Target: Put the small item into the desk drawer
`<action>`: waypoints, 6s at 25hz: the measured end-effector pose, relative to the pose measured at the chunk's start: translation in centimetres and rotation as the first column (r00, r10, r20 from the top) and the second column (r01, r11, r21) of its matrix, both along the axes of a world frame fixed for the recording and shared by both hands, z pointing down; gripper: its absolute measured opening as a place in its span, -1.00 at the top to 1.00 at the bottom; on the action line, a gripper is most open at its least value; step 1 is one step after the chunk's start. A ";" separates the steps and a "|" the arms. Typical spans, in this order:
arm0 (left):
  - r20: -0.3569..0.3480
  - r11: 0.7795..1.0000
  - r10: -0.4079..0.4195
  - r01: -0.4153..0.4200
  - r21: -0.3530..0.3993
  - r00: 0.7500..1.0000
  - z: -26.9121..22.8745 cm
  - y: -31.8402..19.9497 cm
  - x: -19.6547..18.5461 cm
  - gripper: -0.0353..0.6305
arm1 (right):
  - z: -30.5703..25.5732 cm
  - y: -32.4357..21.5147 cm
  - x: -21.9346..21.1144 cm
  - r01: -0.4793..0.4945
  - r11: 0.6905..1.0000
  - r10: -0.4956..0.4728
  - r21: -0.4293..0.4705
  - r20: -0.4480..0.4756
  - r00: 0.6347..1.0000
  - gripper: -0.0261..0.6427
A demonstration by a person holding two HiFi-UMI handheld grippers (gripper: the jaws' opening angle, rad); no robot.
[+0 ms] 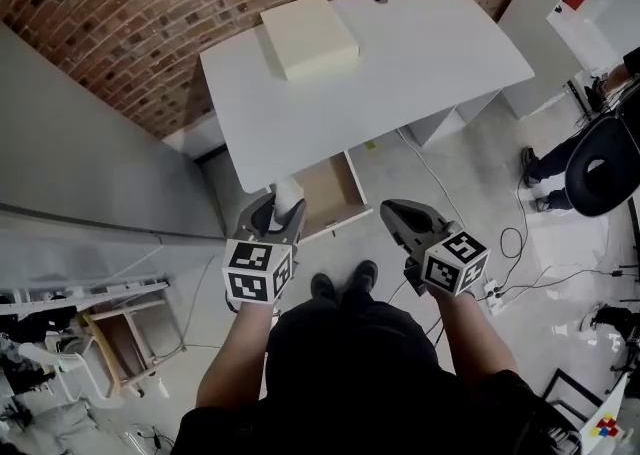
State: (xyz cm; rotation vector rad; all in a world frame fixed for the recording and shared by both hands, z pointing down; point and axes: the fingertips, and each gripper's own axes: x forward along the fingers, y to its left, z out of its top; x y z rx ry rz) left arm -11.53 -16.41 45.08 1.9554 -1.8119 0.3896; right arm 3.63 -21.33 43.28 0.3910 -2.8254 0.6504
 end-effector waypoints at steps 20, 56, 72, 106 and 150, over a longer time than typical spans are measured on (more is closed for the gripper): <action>-0.108 0.980 0.073 -0.091 -0.176 0.992 11.2 -0.2 0.1 0.34 | 6.0 1.6 -1.0 -0.056 0.994 0.046 -0.098 -0.104 0.994 0.89; -0.119 0.819 0.175 -0.211 -0.533 0.977 40.3 -5.9 0.4 0.34 | 28.2 -4.4 -5.8 0.024 0.955 -0.083 -0.295 -0.190 0.978 0.89; -0.124 0.663 0.344 -0.334 -0.670 0.931 48.9 -4.5 0.7 0.33 | 33.8 -1.9 -8.0 0.120 0.940 -0.210 -0.321 -0.264 0.941 0.89; -0.107 0.749 0.272 -0.280 -0.601 0.956 37.8 -3.3 1.2 0.26 | 24.2 -0.4 -10.0 0.177 0.945 -0.248 -0.274 -0.251 0.936 0.88; -0.039 0.955 -0.296 0.295 -0.010 0.955 -0.3 -1.0 -5.4 0.86 | -0.8 -7.7 -3.2 0.255 0.962 -0.241 0.096 -0.138 0.961 0.89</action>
